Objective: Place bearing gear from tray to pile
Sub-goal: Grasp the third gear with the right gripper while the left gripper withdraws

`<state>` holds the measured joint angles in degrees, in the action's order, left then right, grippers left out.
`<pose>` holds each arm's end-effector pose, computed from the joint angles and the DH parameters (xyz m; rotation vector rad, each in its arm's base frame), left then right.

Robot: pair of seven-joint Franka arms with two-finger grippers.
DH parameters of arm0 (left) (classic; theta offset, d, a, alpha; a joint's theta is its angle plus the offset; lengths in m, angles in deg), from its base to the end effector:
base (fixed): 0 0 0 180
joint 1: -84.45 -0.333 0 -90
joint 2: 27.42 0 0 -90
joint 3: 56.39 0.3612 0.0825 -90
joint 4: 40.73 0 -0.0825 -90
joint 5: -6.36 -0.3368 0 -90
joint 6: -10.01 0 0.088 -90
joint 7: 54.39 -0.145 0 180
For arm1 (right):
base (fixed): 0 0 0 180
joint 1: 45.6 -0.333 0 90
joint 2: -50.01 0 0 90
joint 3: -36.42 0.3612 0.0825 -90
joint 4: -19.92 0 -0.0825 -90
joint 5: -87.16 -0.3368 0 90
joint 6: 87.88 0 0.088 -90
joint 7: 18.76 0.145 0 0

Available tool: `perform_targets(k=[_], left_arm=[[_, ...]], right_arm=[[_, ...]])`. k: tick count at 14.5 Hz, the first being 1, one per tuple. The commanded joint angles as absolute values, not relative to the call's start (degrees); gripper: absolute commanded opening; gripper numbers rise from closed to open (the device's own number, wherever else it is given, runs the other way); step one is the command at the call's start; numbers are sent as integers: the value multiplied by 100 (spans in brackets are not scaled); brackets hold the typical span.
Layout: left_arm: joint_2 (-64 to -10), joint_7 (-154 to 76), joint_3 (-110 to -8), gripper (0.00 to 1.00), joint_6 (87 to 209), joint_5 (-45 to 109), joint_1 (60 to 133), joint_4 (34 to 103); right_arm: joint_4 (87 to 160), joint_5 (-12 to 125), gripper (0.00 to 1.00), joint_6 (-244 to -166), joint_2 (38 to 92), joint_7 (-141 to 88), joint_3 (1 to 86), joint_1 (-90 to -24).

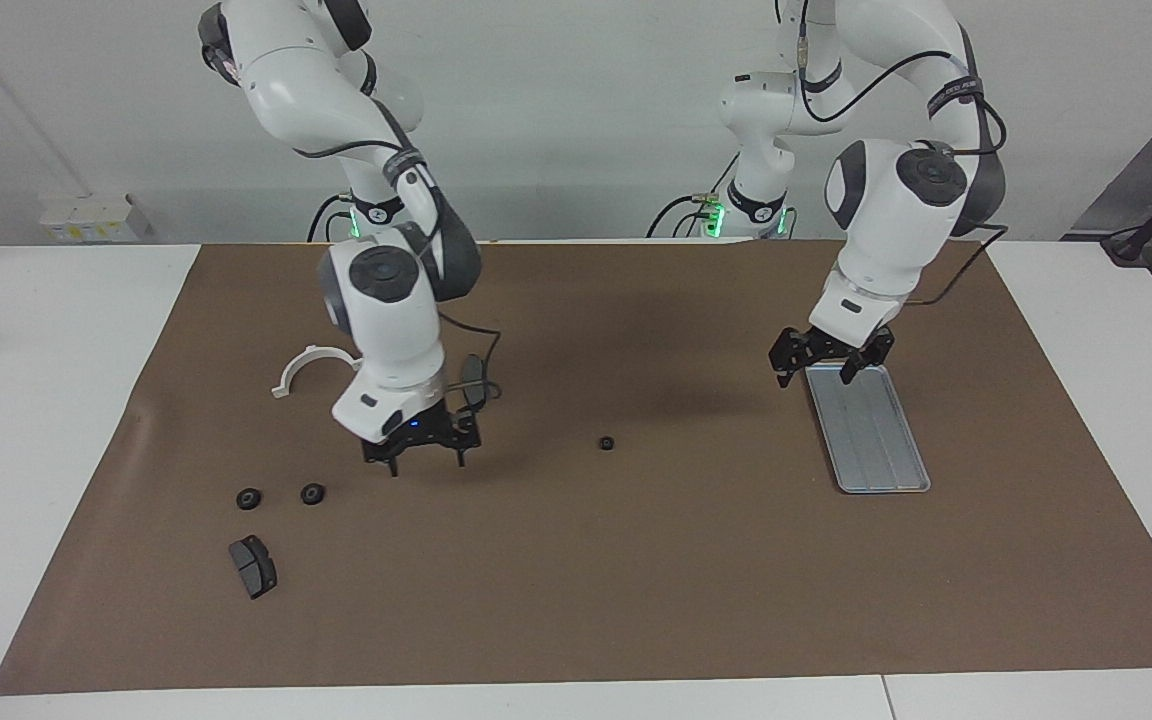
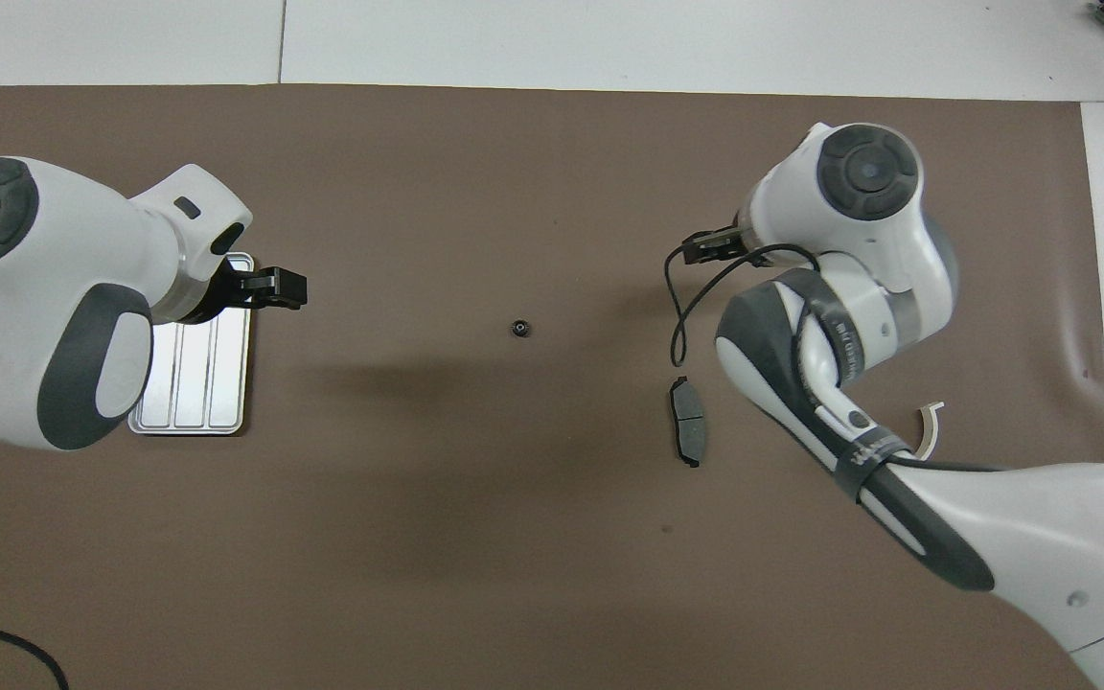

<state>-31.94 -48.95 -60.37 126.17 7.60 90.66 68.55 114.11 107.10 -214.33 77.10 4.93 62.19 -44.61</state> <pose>0.5372 -0.0976 0.4850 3.1085 -0.1142 0.0584 0.6327 0.2200 0.4012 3.0919 0.2312 0.2684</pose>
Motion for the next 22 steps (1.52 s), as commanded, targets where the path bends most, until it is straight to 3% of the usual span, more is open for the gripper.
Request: perform_targets(k=[1,7,11,16,22], left_arm=[[-3102,-5464,-6104,100,11631,689,8780,6345],[-2611,-5570,-6069,100,11004,760,8525,5982],[-2662,-5640,-6061,100,10196,689,8524,5105],[-2707,-5711,-6043,100,9896,663,8524,4937],[-2601,-5676,-6052,100,10053,698,8533,5235]], right_arm=[[11537,10641,93,-21821,7760,1207,6182,-5024],[11564,10825,83,-22498,8261,1824,6156,-5650],[11564,10869,80,-22753,8314,1842,6156,-5808],[11555,11238,70,-23149,8604,2061,6103,-5949],[11581,11247,48,-23131,8604,2053,6103,-5958]])
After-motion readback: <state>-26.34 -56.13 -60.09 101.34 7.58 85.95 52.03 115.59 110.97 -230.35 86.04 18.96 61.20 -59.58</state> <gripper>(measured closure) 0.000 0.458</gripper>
